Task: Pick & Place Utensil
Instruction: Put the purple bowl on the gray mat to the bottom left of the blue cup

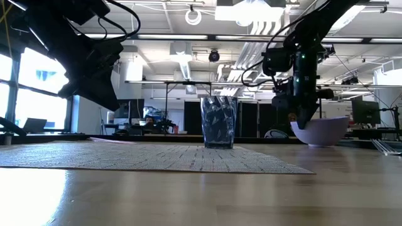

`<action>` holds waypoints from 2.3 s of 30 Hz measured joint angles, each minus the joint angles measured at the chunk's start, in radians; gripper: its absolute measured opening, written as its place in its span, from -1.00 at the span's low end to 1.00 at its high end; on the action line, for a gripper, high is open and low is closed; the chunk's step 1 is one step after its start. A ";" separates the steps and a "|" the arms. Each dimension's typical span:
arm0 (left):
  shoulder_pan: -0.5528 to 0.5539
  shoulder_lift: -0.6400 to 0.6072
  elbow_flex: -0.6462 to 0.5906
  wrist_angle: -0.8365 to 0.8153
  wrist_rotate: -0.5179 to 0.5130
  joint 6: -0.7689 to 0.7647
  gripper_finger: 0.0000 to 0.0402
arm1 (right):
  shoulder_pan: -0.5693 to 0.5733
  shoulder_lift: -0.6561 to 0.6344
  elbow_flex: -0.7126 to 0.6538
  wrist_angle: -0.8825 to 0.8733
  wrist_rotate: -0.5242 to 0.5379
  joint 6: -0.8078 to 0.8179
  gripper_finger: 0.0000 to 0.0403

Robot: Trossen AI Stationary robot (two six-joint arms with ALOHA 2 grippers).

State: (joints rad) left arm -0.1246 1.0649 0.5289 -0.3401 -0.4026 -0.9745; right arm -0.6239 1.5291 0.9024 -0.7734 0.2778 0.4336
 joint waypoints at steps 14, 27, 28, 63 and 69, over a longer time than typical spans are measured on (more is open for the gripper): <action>0.000 0.000 0.000 0.000 0.000 0.000 -0.83 | 0.250 -0.031 0.001 -0.036 -0.056 0.152 -0.93; 0.000 0.000 0.000 -0.001 0.000 0.006 -0.83 | 0.478 -0.083 0.000 -0.053 -0.110 0.279 -0.94; 0.000 0.000 0.000 -0.002 0.000 0.011 -0.83 | 0.495 -0.083 0.000 -0.053 -0.108 0.291 -0.94; 0.000 -0.220 0.001 -0.059 0.049 0.159 -0.83 | 1.012 0.267 0.542 -0.202 -0.080 0.386 -0.98; 0.000 -0.367 0.001 -0.132 0.043 0.202 -0.83 | 1.074 0.454 0.775 -0.239 -0.207 0.261 -0.99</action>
State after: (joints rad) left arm -0.1249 0.6974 0.5301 -0.4723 -0.3594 -0.7727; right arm 0.4498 1.9831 1.6774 -1.0126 0.0712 0.6942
